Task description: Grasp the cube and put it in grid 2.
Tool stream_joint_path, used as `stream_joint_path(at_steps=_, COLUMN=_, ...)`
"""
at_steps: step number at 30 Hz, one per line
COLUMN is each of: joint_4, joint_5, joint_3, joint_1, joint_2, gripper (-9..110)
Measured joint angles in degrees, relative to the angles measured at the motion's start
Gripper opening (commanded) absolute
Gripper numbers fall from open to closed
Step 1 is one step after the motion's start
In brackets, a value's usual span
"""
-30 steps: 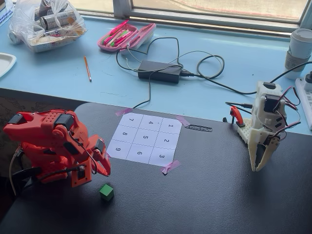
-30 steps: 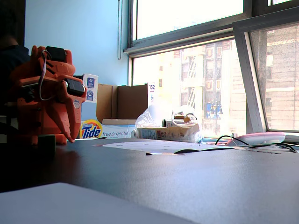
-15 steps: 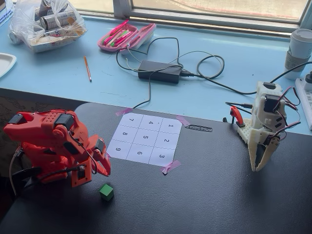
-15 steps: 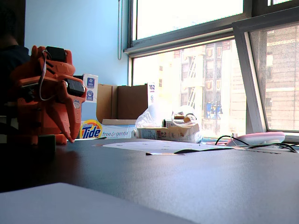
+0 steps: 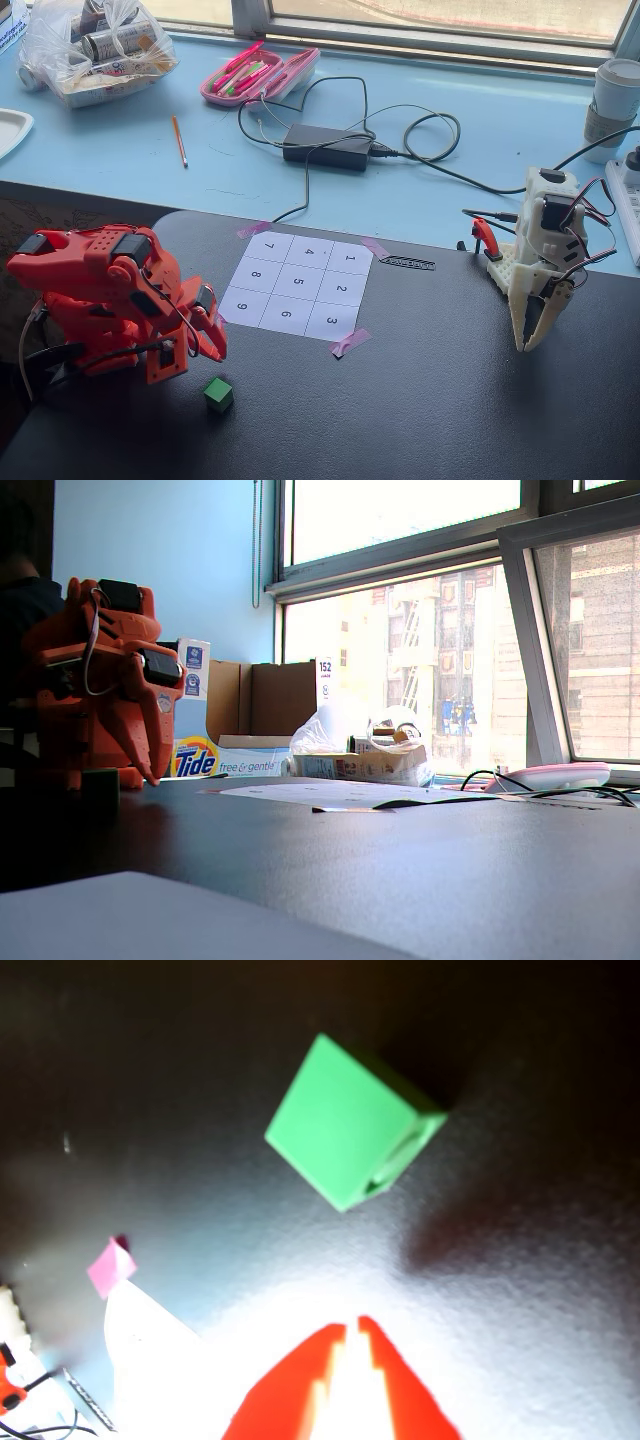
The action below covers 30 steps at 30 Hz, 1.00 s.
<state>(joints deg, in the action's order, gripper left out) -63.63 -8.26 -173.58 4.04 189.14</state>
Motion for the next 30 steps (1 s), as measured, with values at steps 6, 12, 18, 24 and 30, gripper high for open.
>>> stream_joint_path(at_steps=6, joint_4=0.00, joint_5=0.00, joint_3=0.00, joint_1=0.00, joint_2=0.00, gripper=0)
stream_joint_path(at_steps=12, joint_4=0.00, joint_5=0.00, joint_3=0.00, joint_1=0.00, joint_2=0.00, gripper=0)
stream_joint_path(at_steps=18, joint_4=-0.44, joint_5=0.00, joint_3=1.05, joint_1=0.00, joint_2=-0.35, gripper=12)
stream_joint_path(at_steps=24, joint_4=-0.62, joint_5=1.32, joint_3=8.44, joint_1=0.35, joint_2=-9.67, gripper=22)
stream_joint_path(at_steps=30, joint_4=0.62, joint_5=6.68, joint_3=19.78, joint_1=5.10, joint_2=-24.17, gripper=29)
